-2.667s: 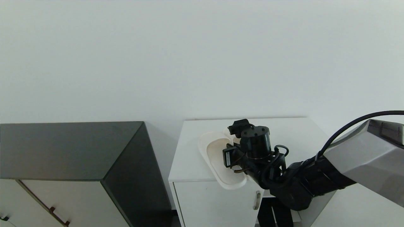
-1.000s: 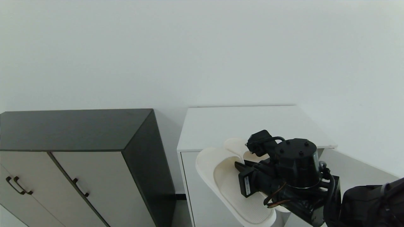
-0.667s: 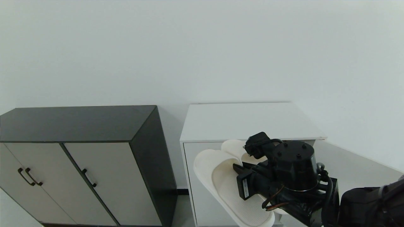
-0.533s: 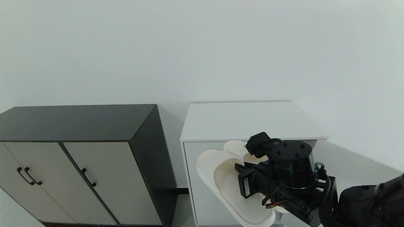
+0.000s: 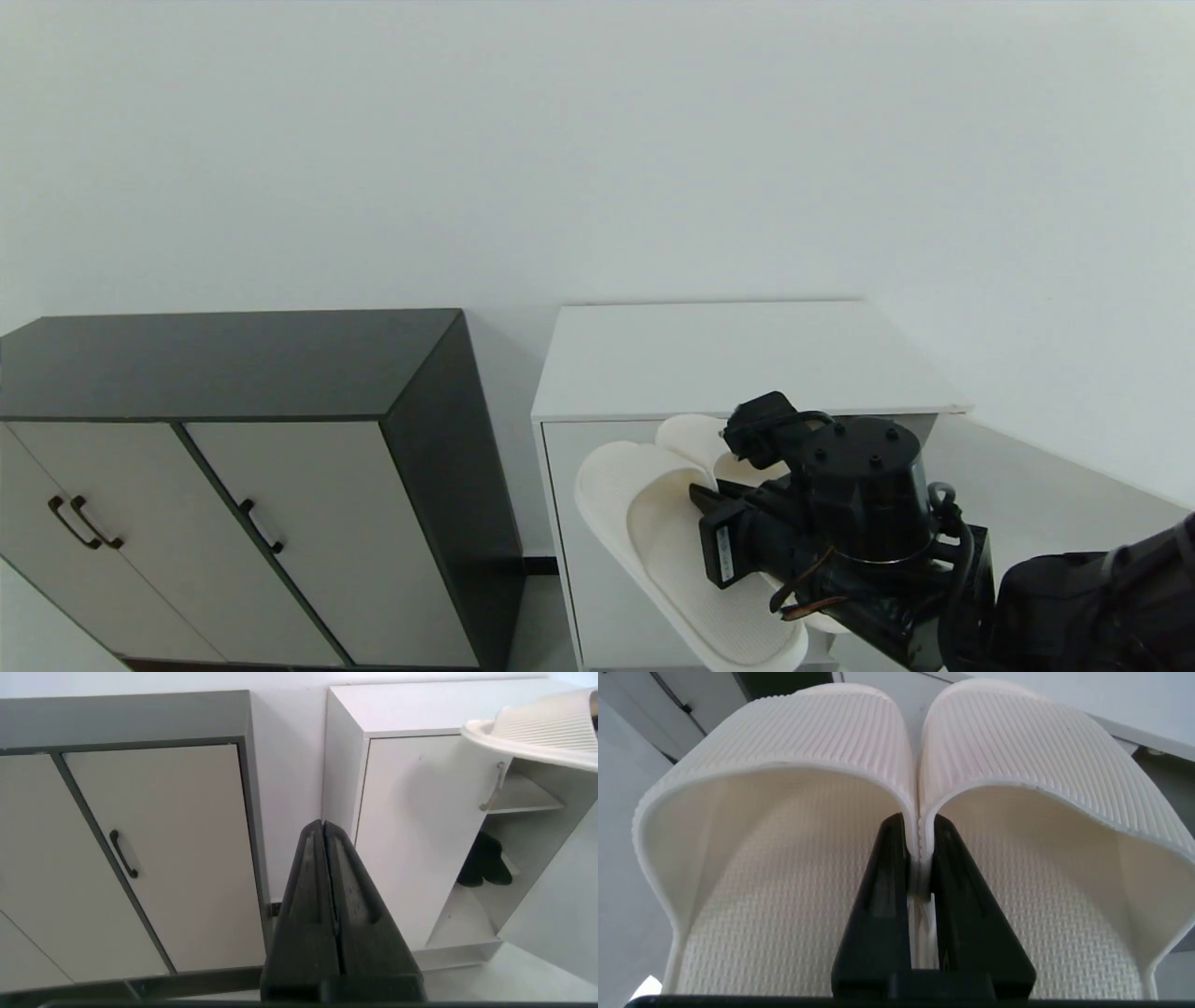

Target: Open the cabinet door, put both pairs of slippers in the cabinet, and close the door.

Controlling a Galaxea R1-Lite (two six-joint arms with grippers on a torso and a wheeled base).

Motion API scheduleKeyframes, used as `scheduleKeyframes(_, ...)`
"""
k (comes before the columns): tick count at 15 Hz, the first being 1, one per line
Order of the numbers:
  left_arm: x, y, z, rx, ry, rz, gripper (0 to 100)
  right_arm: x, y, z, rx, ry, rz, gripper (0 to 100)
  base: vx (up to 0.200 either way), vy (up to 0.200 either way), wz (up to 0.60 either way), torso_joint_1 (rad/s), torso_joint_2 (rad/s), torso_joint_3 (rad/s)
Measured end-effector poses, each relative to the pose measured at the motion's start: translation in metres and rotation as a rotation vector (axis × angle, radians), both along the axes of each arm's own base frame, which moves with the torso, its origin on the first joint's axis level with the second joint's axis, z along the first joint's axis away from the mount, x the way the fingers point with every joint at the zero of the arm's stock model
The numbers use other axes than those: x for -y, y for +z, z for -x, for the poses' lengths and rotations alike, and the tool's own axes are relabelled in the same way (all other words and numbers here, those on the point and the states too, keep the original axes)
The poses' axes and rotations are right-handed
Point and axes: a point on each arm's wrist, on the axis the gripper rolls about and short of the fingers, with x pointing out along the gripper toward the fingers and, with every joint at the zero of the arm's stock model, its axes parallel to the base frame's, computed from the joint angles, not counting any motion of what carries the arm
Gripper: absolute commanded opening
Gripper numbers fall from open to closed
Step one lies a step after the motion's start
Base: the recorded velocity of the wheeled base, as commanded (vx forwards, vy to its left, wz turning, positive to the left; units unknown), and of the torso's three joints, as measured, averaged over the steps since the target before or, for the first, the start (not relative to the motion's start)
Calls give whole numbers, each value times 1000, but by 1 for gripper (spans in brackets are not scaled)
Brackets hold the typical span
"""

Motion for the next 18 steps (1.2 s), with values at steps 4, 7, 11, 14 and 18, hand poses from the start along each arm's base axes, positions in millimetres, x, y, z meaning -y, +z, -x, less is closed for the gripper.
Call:
scheduleKeyframes(4,0,0,0,0,0,0,0,0,0,-1,5,-2,-8,0,0,-150,0,4,-1,2)
scheduleKeyframes(7,0,0,0,0,0,0,0,0,1,-1,14,-5,-20,0,0,-200,0,5,5,5)
scheduleKeyframes(11,0,0,0,0,0,0,0,0,0,1,10,3,-13,0,0,-200,0,-1,1,-1)
scheduleKeyframes(14,0,0,0,0,0,0,0,0,-2,3,6,7,-9,0,0,-200,0,2,4,4)
scheduleKeyframes(18,0,0,0,0,0,0,0,2,-3,3,2,5,-6,0,0,-200,0,1,4,1)
